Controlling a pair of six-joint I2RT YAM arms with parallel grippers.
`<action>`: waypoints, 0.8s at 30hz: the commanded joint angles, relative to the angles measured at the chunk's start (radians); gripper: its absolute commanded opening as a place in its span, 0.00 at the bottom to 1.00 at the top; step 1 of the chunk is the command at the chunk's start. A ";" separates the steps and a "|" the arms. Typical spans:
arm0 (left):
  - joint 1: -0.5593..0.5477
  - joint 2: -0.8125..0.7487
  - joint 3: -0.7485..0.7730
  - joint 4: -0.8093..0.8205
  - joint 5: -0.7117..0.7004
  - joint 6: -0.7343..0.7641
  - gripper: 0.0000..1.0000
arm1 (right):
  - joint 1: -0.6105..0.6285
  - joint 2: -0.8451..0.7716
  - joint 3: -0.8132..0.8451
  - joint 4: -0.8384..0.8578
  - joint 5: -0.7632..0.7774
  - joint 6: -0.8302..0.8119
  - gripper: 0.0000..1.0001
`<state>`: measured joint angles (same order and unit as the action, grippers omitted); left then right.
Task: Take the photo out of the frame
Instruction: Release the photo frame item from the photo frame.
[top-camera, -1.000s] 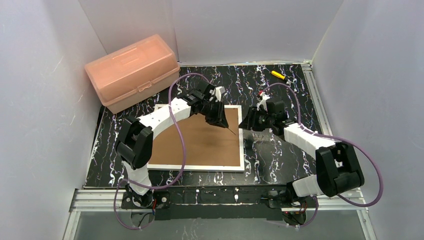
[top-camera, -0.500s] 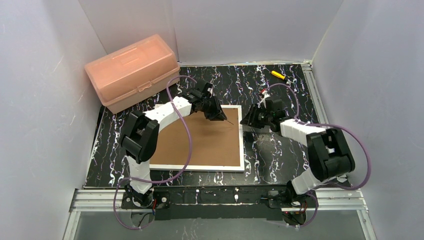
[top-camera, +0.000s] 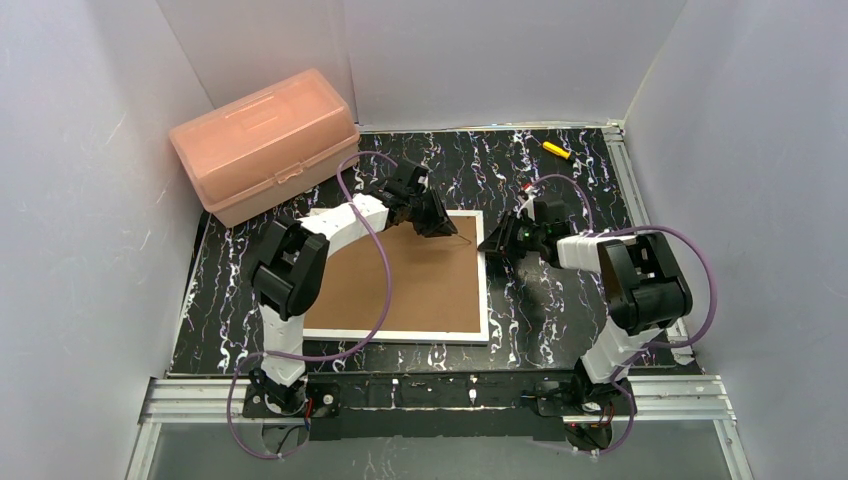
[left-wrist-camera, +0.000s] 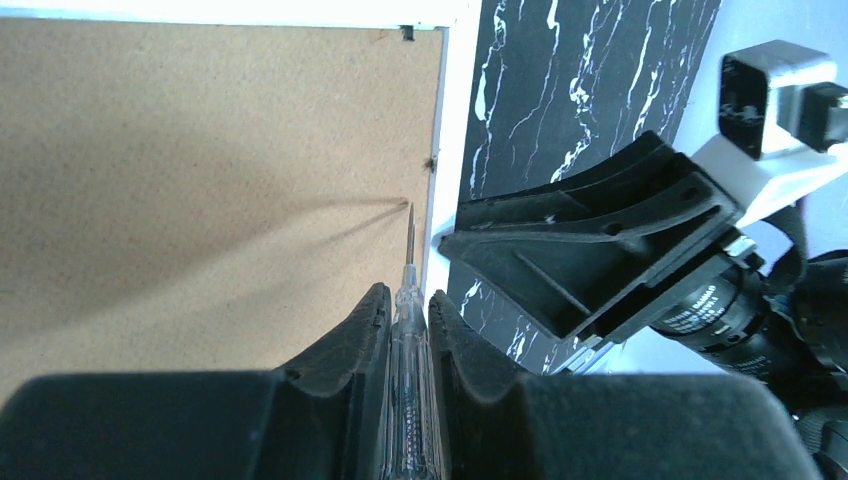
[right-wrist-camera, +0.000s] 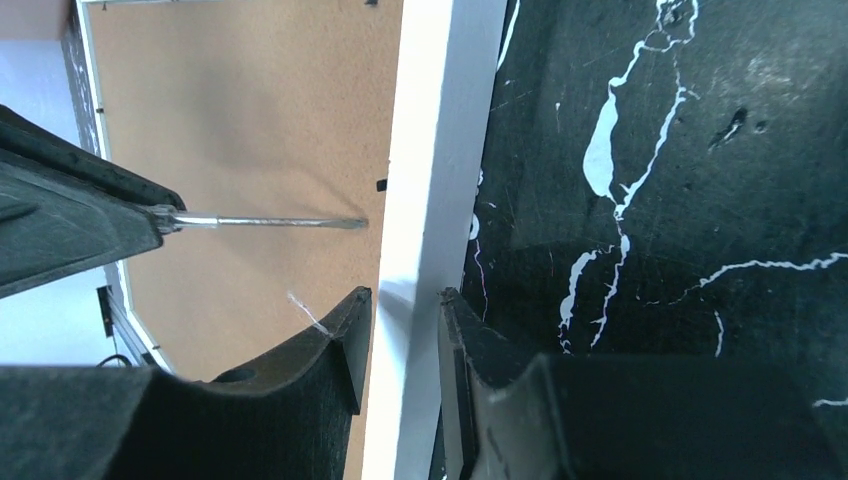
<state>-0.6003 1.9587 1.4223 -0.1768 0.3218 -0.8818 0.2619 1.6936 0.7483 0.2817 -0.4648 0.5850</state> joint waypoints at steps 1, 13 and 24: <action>-0.004 0.003 0.022 0.051 0.000 0.017 0.00 | -0.005 0.032 0.029 0.064 -0.061 0.013 0.38; -0.004 0.037 0.041 0.068 0.010 0.029 0.00 | -0.006 0.083 0.035 0.048 -0.072 -0.005 0.20; -0.003 0.016 0.037 0.035 -0.052 0.063 0.00 | -0.005 0.087 0.036 0.039 -0.078 -0.013 0.25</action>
<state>-0.5999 1.9919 1.4334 -0.1093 0.3138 -0.8528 0.2481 1.7580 0.7643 0.3328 -0.5327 0.5976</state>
